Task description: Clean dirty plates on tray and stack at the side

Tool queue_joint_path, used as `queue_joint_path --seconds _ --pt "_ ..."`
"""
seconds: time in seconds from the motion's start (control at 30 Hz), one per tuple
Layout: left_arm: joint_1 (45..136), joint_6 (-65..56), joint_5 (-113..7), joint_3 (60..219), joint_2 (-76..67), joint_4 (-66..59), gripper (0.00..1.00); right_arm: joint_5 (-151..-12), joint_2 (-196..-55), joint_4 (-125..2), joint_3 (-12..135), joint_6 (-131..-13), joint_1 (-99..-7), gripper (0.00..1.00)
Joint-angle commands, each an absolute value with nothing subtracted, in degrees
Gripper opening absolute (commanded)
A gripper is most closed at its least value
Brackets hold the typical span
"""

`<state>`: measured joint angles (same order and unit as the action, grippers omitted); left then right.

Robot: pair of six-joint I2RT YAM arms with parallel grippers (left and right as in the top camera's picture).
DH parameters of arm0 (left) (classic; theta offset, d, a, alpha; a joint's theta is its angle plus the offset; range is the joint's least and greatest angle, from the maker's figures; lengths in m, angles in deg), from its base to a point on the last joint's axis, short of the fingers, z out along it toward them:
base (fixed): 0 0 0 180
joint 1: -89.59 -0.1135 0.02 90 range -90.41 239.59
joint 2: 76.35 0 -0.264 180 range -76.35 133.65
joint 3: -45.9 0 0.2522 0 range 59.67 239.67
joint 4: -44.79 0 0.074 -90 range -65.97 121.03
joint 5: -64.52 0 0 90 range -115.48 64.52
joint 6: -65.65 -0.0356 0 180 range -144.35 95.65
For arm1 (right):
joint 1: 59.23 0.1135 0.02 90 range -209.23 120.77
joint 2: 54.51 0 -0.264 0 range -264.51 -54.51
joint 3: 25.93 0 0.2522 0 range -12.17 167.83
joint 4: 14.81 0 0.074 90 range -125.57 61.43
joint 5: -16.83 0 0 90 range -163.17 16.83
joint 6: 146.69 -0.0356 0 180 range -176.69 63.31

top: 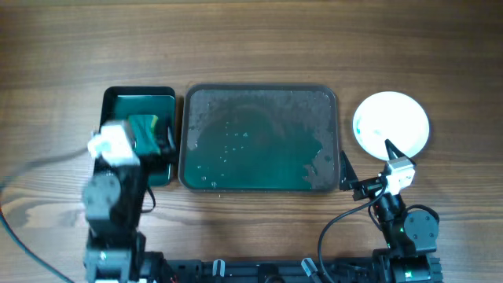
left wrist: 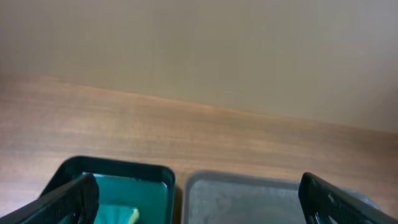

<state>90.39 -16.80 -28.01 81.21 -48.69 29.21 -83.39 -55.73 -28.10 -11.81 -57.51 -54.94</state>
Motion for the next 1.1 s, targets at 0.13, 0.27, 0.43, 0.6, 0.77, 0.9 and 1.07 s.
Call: queue_joint_path --seconds 0.13,0.27,0.43,0.6,0.77,0.9,1.07 --pt "90.45 -18.02 -28.38 65.07 -66.89 33.64 1.00 -82.82 -55.48 -27.82 -11.88 -58.30 -55.24 1.00" --pt "90.45 -18.17 -27.76 62.85 -69.41 32.68 1.00 -82.82 -55.48 -27.82 -11.88 -58.32 -55.24 1.00" --pt "90.45 -18.15 -27.79 60.05 -74.00 30.06 1.00 -82.82 -55.48 -27.82 -11.88 -58.32 -55.24 1.00" --pt "90.45 -18.15 -27.57 60.03 -76.18 26.67 1.00 -82.82 -55.48 -27.82 -11.88 -58.32 -55.24 1.00" --pt "90.45 -18.13 -27.57 60.03 -76.05 26.69 1.00 -82.82 -55.48 -27.82 -11.88 -58.30 -55.24 1.00" --pt "90.45 -18.13 -27.57 60.03 -76.01 26.69 1.00 -82.82 -55.48 -27.82 -11.88 -58.32 -55.24 1.00" --pt "90.45 -18.13 -27.59 60.03 -76.01 26.69 1.00 -82.82 -55.48 -27.82 -11.88 -58.32 -55.24 1.00"
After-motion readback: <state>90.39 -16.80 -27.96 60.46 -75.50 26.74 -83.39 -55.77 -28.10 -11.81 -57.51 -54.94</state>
